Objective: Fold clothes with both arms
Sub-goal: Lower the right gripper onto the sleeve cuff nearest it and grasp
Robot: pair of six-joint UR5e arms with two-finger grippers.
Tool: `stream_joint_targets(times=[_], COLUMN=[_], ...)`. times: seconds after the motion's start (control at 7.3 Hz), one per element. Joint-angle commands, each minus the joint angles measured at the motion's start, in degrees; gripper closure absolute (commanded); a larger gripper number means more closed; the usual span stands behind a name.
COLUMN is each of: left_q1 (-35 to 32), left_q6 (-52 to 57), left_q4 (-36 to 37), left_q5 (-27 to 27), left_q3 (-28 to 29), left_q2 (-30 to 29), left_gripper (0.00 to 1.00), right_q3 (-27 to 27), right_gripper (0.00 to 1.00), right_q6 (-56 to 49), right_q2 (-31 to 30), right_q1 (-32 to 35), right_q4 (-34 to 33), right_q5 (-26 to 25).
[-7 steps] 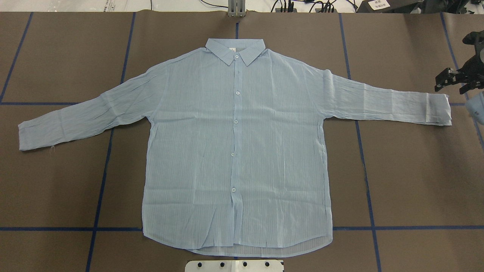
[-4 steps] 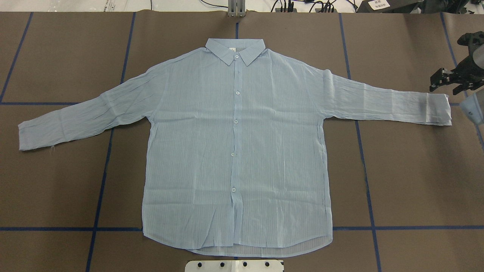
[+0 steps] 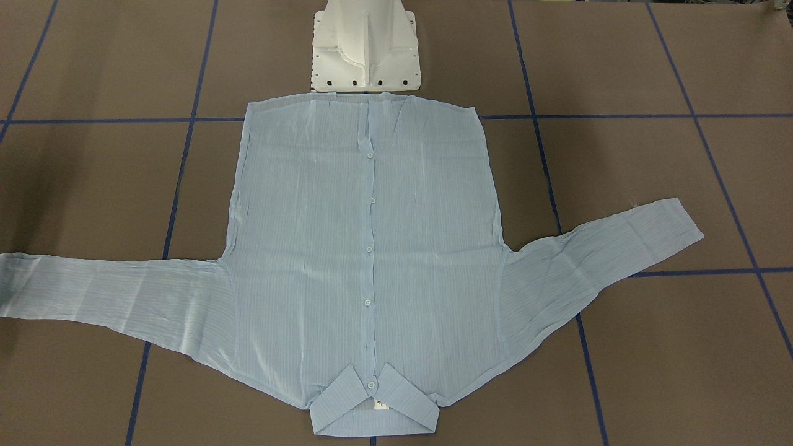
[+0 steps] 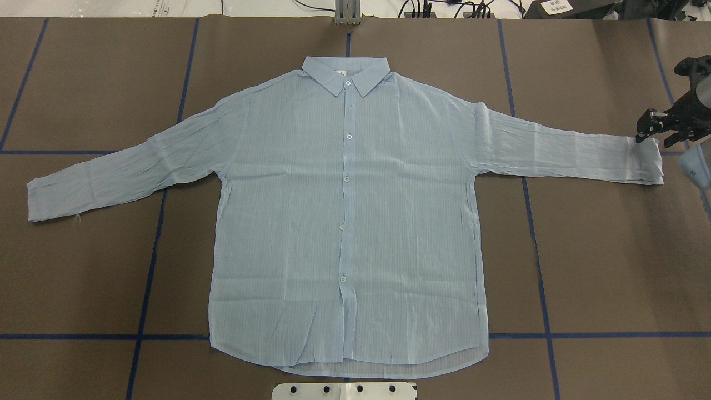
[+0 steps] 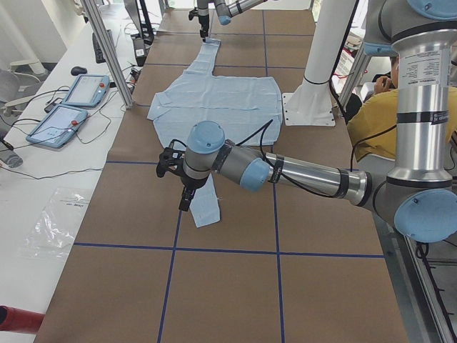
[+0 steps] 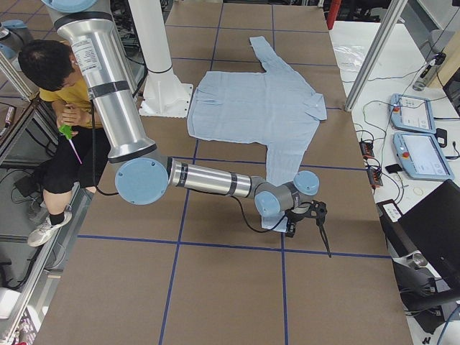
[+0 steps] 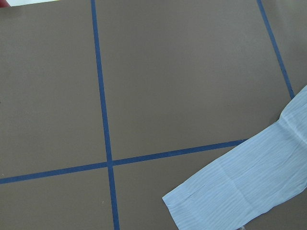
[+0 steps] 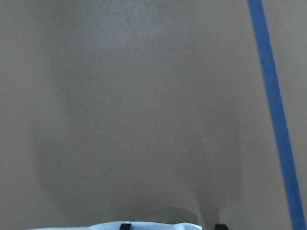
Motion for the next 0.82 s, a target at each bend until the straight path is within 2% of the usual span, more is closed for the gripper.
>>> stream_joint_targets(times=[0.0, 0.14, 0.27, 0.41, 0.68], left_q1=[0.0, 0.0, 0.0, 0.0, 0.0], left_q6=[-0.1, -0.2, -0.2, -0.2, -0.3], left_q4=[0.2, 0.5, 0.5, 0.5, 0.9], left_q5=[0.0, 0.0, 0.0, 0.0, 0.0], left_q3=[-0.6, -1.1, -1.2, -1.3, -2.4], left_q2=[0.0, 0.0, 0.0, 0.0, 0.0], left_gripper=[0.00, 0.00, 0.00, 0.00, 0.00], right_q3=[-0.1, 0.0, 0.3, 0.9, 8.4], right_gripper=[0.85, 1.00, 1.00, 1.00, 1.00], right_q6=[0.0, 0.1, 0.2, 0.2, 3.9], right_q2=[-0.3, -0.3, -0.5, -0.2, 0.3], right_q1=[0.0, 0.0, 0.0, 0.3, 1.0], right_q4=[0.0, 0.0, 0.0, -0.1, -1.2], right_q5=[0.0, 0.4, 2.4, 6.4, 7.7])
